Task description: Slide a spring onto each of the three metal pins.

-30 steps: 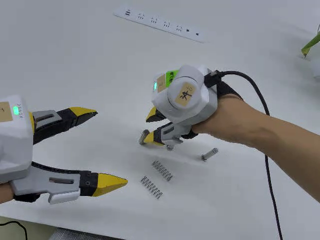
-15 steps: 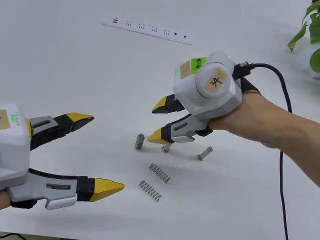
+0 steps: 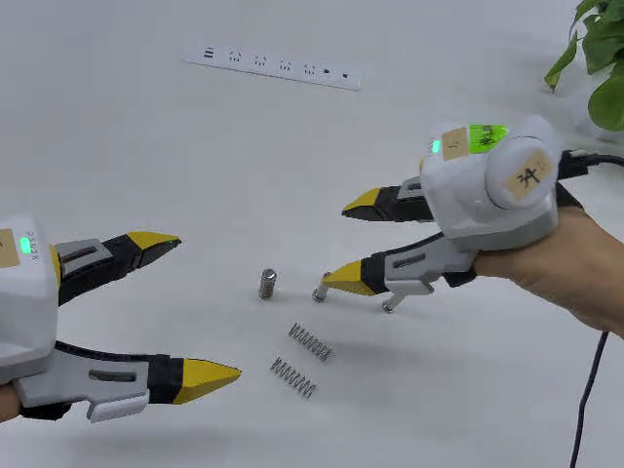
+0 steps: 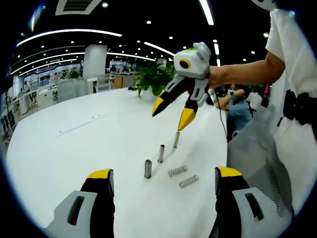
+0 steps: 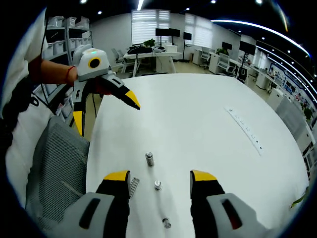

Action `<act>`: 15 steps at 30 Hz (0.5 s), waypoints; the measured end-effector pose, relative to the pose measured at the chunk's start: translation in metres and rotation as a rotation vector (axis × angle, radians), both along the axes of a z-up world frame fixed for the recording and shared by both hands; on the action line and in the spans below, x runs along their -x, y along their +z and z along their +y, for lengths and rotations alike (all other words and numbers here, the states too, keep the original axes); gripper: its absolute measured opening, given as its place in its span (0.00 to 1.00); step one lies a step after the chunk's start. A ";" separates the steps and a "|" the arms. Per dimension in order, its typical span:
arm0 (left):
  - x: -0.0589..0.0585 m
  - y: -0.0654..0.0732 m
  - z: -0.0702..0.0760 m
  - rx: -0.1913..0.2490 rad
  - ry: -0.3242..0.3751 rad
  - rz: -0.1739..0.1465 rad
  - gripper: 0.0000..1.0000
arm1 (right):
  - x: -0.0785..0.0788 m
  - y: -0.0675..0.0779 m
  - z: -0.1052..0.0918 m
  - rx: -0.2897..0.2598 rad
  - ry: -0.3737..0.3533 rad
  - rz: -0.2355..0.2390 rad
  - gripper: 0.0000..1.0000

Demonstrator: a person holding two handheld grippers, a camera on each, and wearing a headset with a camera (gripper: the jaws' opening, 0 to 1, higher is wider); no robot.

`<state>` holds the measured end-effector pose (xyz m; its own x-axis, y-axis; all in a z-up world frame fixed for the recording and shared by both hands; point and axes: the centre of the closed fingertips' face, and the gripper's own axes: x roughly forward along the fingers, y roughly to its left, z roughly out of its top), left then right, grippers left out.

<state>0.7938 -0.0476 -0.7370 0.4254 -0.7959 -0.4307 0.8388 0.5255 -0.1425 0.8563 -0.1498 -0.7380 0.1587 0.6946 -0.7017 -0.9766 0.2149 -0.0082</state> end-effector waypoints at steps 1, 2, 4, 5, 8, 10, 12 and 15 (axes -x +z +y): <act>0.000 0.000 0.000 -0.003 -0.003 0.000 0.85 | 0.000 0.001 -0.004 -0.008 -0.011 0.000 0.51; 0.000 0.000 -0.001 -0.007 -0.006 0.000 0.85 | 0.001 0.002 -0.008 -0.015 -0.023 0.002 0.52; 0.000 0.001 -0.003 -0.007 -0.012 -0.001 0.85 | 0.001 0.004 -0.017 -0.031 -0.045 -0.003 0.53; 0.001 0.001 -0.003 -0.008 -0.014 -0.001 0.84 | 0.001 0.004 -0.020 -0.035 -0.052 -0.004 0.54; 0.002 0.000 -0.004 -0.018 -0.024 0.004 0.84 | 0.004 0.004 -0.030 -0.054 -0.084 -0.004 0.56; 0.004 -0.002 -0.004 -0.031 -0.030 0.009 0.84 | 0.006 0.005 -0.035 -0.085 -0.113 0.011 0.57; 0.004 -0.003 -0.004 -0.037 -0.034 0.011 0.84 | 0.009 0.004 -0.041 -0.095 -0.127 0.007 0.60; 0.007 -0.003 -0.007 -0.046 -0.043 0.016 0.84 | 0.016 0.002 -0.047 -0.121 -0.143 0.014 0.63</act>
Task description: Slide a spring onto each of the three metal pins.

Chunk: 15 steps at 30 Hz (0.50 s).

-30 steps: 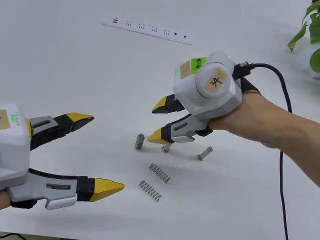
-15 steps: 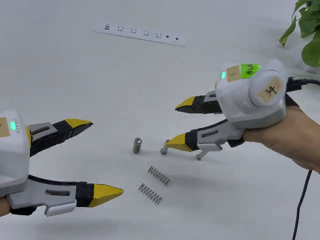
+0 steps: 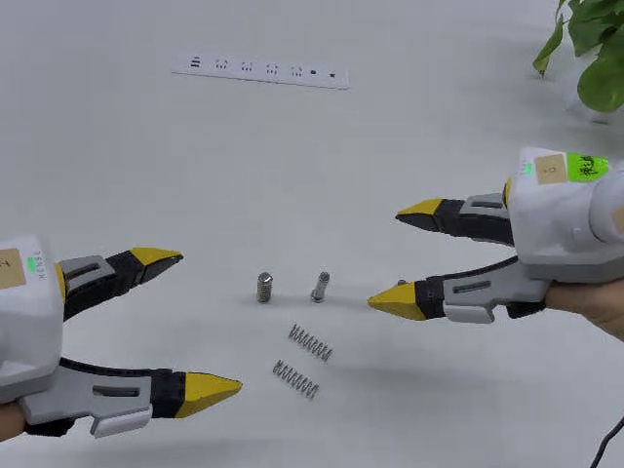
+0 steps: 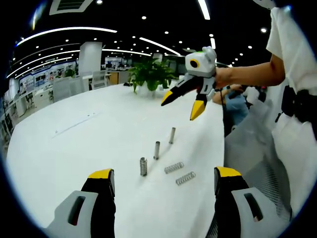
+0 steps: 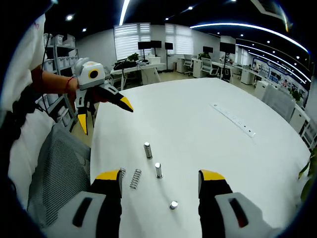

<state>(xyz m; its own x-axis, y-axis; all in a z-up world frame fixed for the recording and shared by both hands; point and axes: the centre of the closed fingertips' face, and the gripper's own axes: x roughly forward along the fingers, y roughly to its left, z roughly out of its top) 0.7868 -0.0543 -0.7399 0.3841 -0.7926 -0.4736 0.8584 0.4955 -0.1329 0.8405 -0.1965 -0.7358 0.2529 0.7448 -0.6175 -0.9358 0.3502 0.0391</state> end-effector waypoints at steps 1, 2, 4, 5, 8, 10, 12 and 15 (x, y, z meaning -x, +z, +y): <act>0.001 0.000 -0.001 -0.007 -0.005 0.000 0.84 | 0.003 -0.002 -0.003 -0.004 -0.003 0.003 0.64; 0.002 0.000 -0.002 -0.011 -0.010 0.000 0.84 | 0.005 -0.004 -0.005 -0.007 -0.005 0.004 0.65; 0.004 -0.001 -0.004 -0.029 -0.022 0.000 0.83 | 0.009 -0.005 -0.009 -0.021 -0.016 0.003 0.66; 0.005 -0.002 -0.004 -0.036 -0.027 0.000 0.83 | 0.010 -0.004 -0.010 -0.038 -0.024 0.003 0.68; 0.010 -0.005 -0.007 -0.066 -0.055 0.005 0.81 | 0.014 -0.003 -0.014 -0.080 -0.046 0.001 0.74; 0.015 -0.008 -0.010 -0.086 -0.077 0.007 0.79 | 0.017 -0.005 -0.020 -0.087 -0.054 0.002 0.75; 0.018 -0.011 -0.013 -0.107 -0.098 0.012 0.78 | 0.020 -0.006 -0.025 -0.101 -0.067 0.004 0.76; 0.023 -0.015 -0.019 -0.128 -0.132 0.020 0.75 | 0.020 -0.008 -0.037 -0.121 -0.092 0.003 0.78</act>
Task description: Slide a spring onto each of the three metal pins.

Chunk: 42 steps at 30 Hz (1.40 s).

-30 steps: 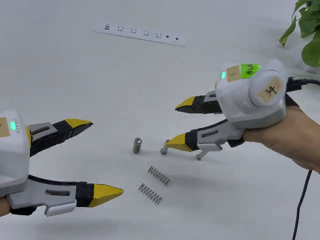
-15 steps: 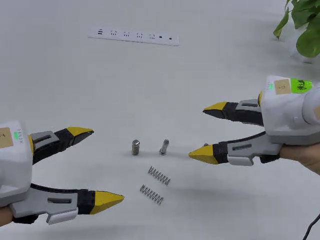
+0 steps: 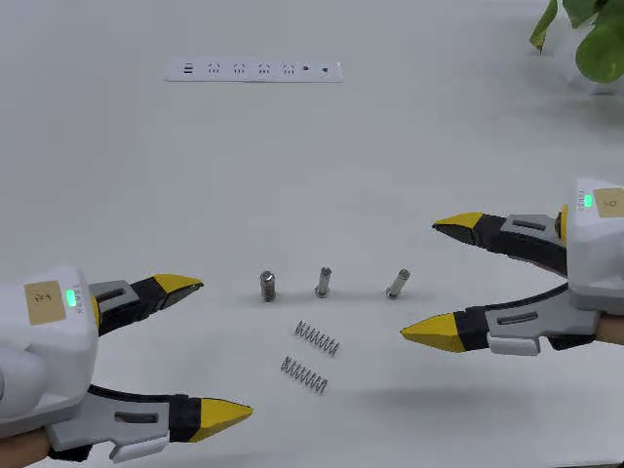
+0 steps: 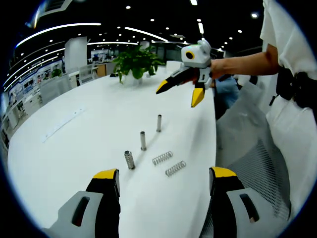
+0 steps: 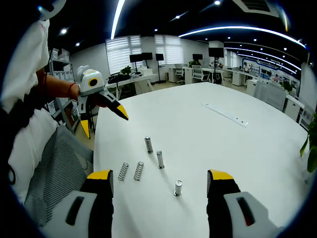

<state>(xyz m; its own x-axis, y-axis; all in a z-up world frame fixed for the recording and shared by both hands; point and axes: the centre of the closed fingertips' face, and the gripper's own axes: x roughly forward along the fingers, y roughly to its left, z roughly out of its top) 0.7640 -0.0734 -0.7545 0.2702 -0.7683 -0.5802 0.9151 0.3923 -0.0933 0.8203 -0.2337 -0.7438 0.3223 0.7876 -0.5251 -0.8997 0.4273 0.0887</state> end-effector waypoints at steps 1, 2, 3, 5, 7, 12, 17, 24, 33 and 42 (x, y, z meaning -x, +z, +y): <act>0.001 -0.001 -0.003 -0.003 -0.009 0.002 0.73 | 0.001 0.000 -0.003 -0.012 -0.010 0.002 0.79; 0.001 -0.002 -0.005 -0.003 -0.013 0.006 0.72 | 0.002 0.001 -0.004 -0.021 -0.016 0.004 0.80; 0.002 -0.003 -0.007 -0.004 -0.019 0.010 0.71 | 0.003 0.001 -0.005 -0.028 -0.020 0.006 0.80; 0.004 -0.006 -0.013 -0.008 -0.034 0.022 0.68 | 0.006 0.002 -0.006 -0.041 -0.023 0.010 0.81; 0.007 -0.010 -0.018 -0.023 -0.061 0.031 0.66 | 0.008 0.002 -0.007 -0.046 -0.021 0.007 0.82; 0.013 -0.018 -0.033 -0.057 -0.123 0.033 0.62 | 0.012 0.002 -0.009 -0.080 -0.032 0.014 0.83; 0.017 -0.027 -0.044 -0.060 -0.155 0.041 0.57 | 0.016 0.001 -0.009 -0.094 -0.027 0.018 0.83; 0.022 -0.039 -0.051 -0.090 -0.184 0.044 0.52 | 0.016 -0.003 -0.013 -0.093 -0.031 0.022 0.83; 0.018 -0.055 -0.056 -0.162 -0.237 0.005 0.41 | 0.015 -0.006 -0.014 -0.094 -0.035 0.021 0.82; 0.008 -0.081 -0.059 -0.255 -0.290 -0.026 0.27 | 0.013 -0.006 -0.018 -0.092 -0.044 0.020 0.82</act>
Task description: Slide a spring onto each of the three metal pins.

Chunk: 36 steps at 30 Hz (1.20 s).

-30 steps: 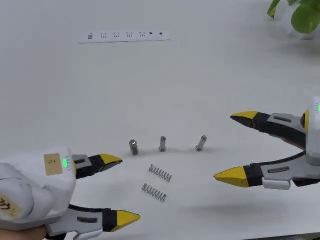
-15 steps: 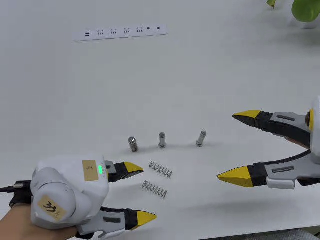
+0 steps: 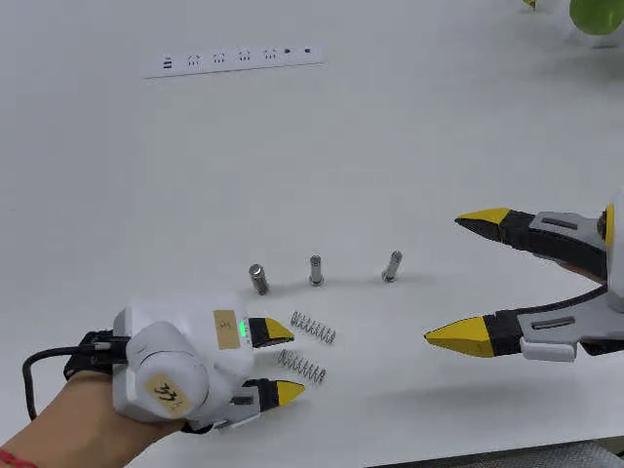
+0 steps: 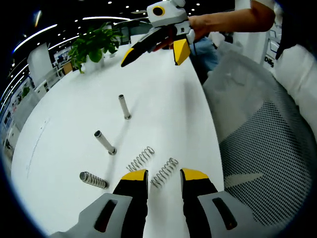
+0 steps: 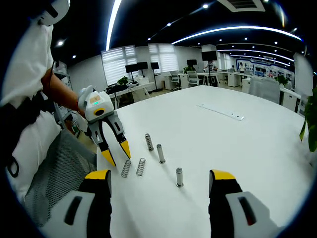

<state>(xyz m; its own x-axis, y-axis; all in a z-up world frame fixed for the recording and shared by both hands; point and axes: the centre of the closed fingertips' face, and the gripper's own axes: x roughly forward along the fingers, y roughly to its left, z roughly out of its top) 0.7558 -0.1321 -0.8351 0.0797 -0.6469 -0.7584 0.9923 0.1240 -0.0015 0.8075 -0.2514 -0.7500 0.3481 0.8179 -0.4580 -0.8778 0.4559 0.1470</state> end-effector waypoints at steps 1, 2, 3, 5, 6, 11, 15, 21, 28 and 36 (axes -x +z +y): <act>0.000 -0.002 0.000 -0.006 -0.005 -0.002 0.26 | 0.000 0.000 0.000 0.000 -0.001 0.001 0.82; 0.000 -0.005 0.001 -0.019 -0.018 -0.007 0.26 | 0.000 0.000 -0.001 -0.001 -0.001 0.000 0.82; 0.001 -0.006 0.002 -0.032 -0.027 -0.011 0.25 | 0.000 0.001 -0.001 -0.002 -0.002 -0.003 0.82; 0.000 -0.010 0.004 -0.053 -0.043 -0.024 0.24 | 0.000 0.001 -0.002 -0.002 -0.006 -0.002 0.82; 0.000 -0.012 0.004 -0.058 -0.044 -0.022 0.24 | 0.000 0.000 -0.003 -0.004 -0.009 -0.002 0.82; 0.002 -0.019 0.006 -0.091 -0.081 -0.028 0.22 | -0.001 0.000 -0.003 -0.004 -0.012 -0.001 0.82; 0.001 -0.023 0.012 -0.119 -0.089 -0.039 0.20 | 0.000 -0.001 -0.002 -0.007 -0.013 0.000 0.82; 0.002 -0.025 0.013 -0.118 -0.081 -0.034 0.18 | 0.002 -0.002 -0.001 -0.006 -0.008 0.004 0.82; 0.001 -0.026 0.011 -0.111 -0.078 -0.030 0.15 | 0.003 -0.001 -0.001 -0.005 -0.009 0.004 0.82; 0.000 -0.025 0.012 -0.120 -0.076 -0.044 0.12 | 0.005 -0.003 -0.003 0.003 -0.004 0.009 0.83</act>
<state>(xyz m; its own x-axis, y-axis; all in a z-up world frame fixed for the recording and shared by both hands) 0.7559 -0.1205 -0.8604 0.0684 -0.5571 -0.8276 0.9976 0.0448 0.0523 0.8028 -0.2541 -0.7534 0.3474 0.8151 -0.4636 -0.8744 0.4601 0.1538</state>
